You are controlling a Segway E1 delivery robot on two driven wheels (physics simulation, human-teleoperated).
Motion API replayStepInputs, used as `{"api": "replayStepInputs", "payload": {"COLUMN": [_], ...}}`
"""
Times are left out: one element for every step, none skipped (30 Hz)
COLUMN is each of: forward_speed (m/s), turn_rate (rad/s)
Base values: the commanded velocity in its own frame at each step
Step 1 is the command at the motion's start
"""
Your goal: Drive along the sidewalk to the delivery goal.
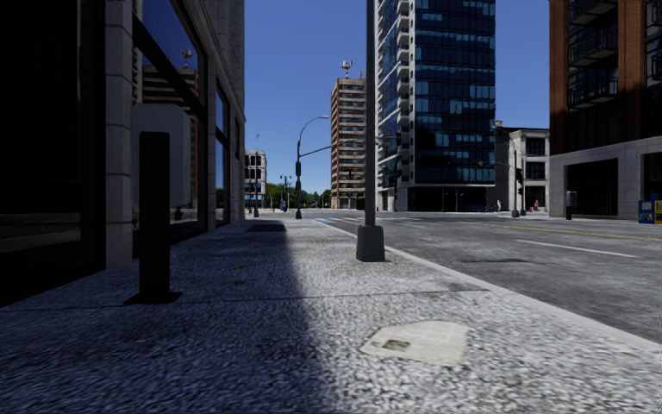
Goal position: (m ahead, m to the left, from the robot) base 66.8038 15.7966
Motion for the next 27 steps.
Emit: {"api": "replayStepInputs", "payload": {"forward_speed": [2.0, 2.0, 2.0, 2.0, 2.0, 2.0, 2.0, 2.0, 2.0, 2.0, 2.0, 2.0, 2.0, 2.0, 2.0, 2.0, 2.0, 2.0, 2.0, 2.0, 2.0, 2.0, 2.0, 2.0, 2.0, 2.0, 2.0], "turn_rate": [0.0, 0.0, 0.0, 0.0, 0.0, 0.0, 0.0, 0.0, 0.0, 0.0, 0.21, 0.32, 0.32, 0.43, 0.48, 0.49, 0.49, 0.31, 0.31, 0.08, 0.0, 0.0, 0.0, 0.0, 0.0, 0.0, 0.0]}}
